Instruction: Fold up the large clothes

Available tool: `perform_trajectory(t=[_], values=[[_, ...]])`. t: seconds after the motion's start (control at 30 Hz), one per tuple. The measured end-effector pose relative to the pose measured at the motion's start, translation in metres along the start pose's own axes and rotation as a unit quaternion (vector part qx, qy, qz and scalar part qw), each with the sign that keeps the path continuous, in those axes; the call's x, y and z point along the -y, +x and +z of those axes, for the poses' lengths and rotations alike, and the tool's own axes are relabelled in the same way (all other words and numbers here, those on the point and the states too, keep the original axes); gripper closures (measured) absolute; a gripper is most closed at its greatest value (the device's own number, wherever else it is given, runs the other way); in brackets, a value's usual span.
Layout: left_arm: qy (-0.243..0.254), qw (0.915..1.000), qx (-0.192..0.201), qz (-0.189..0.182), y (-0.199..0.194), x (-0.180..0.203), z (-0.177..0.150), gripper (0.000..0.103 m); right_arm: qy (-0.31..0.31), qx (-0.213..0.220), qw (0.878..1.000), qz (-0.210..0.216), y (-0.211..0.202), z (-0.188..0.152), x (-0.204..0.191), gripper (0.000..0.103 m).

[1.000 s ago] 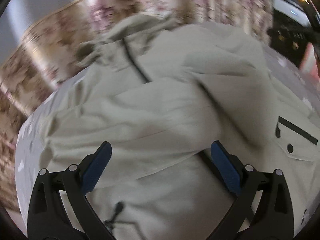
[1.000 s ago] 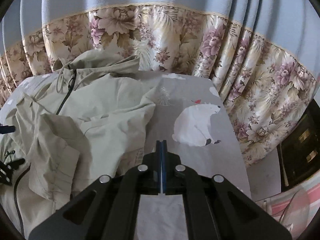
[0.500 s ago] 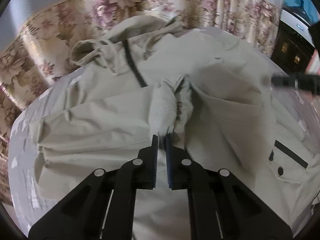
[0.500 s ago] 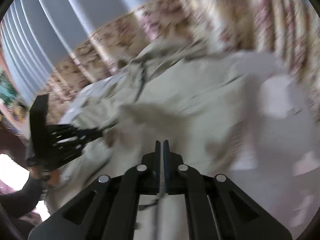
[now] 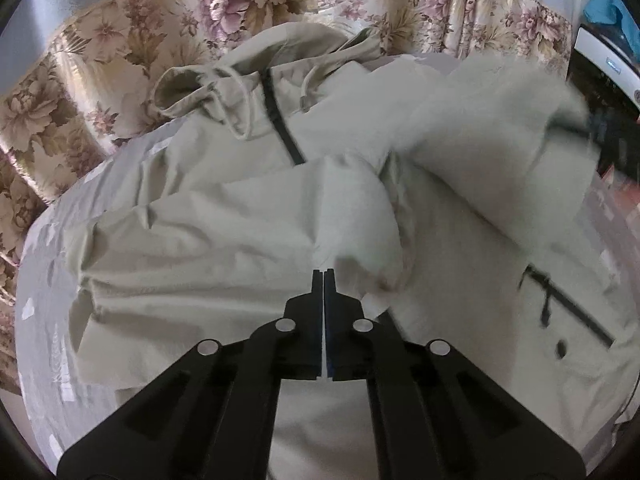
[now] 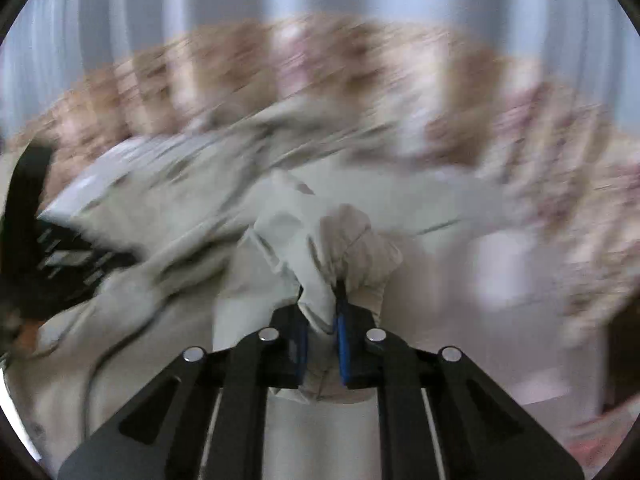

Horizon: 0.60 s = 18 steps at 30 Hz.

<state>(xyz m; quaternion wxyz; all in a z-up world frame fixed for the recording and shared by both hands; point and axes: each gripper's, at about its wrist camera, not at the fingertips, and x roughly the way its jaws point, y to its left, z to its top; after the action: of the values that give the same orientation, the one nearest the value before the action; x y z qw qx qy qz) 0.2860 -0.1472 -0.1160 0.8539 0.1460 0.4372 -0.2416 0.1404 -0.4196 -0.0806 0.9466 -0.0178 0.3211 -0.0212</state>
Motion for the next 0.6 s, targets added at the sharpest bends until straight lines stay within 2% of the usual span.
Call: perform_trajectory(t=[0.07, 0.1, 0.2, 0.27, 0.37, 0.43, 0.47, 0.53, 0.57, 0.6], values=[[-0.002, 0.9998, 0.011, -0.016, -0.001, 0.01, 0.014, 0.103, 0.015, 0.015, 0.998, -0.067, -0.013, 0.005, 0.039, 0.092], [-0.001, 0.9995, 0.017, -0.025, -0.002, 0.015, 0.02, 0.103, 0.037, 0.018, 0.994, -0.098, -0.02, 0.009, 0.072, 0.092], [0.001, 0.998, 0.026, -0.058, -0.002, 0.038, 0.054, 0.103, 0.081, 0.024, 0.987, -0.137, -0.029, 0.014, 0.128, 0.092], [-0.002, 0.9966, 0.023, -0.079, 0.001, 0.054, 0.082, 0.103, 0.105, 0.03, 0.982, -0.154, -0.035, 0.015, 0.154, 0.092], [-0.014, 0.9936, 0.024, -0.11, 0.005, 0.076, 0.115, 0.103, 0.152, 0.037, 0.976, -0.153, -0.041, 0.019, 0.192, 0.092], [-0.028, 0.9878, 0.02, -0.152, 0.008, 0.093, 0.14, 0.103, 0.162, 0.037, 0.974, -0.156, -0.041, 0.02, 0.202, 0.092], [-0.028, 0.987, 0.022, -0.156, 0.007, 0.1, 0.145, 0.103, 0.165, 0.037, 0.973, -0.155, -0.041, 0.021, 0.204, 0.092], [-0.013, 0.9909, 0.027, -0.131, 0.004, 0.116, 0.148, 0.103, 0.167, 0.036, 0.974, -0.148, -0.038, 0.02, 0.202, 0.092], [-0.008, 0.9926, 0.026, -0.118, 0.003, 0.118, 0.145, 0.098, 0.161, 0.033, 0.975, -0.149, -0.037, 0.019, 0.2, 0.092], [0.001, 0.9949, 0.019, -0.099, 0.003, 0.117, 0.136, 0.089, 0.15, 0.028, 0.976, -0.155, -0.033, 0.018, 0.196, 0.092]])
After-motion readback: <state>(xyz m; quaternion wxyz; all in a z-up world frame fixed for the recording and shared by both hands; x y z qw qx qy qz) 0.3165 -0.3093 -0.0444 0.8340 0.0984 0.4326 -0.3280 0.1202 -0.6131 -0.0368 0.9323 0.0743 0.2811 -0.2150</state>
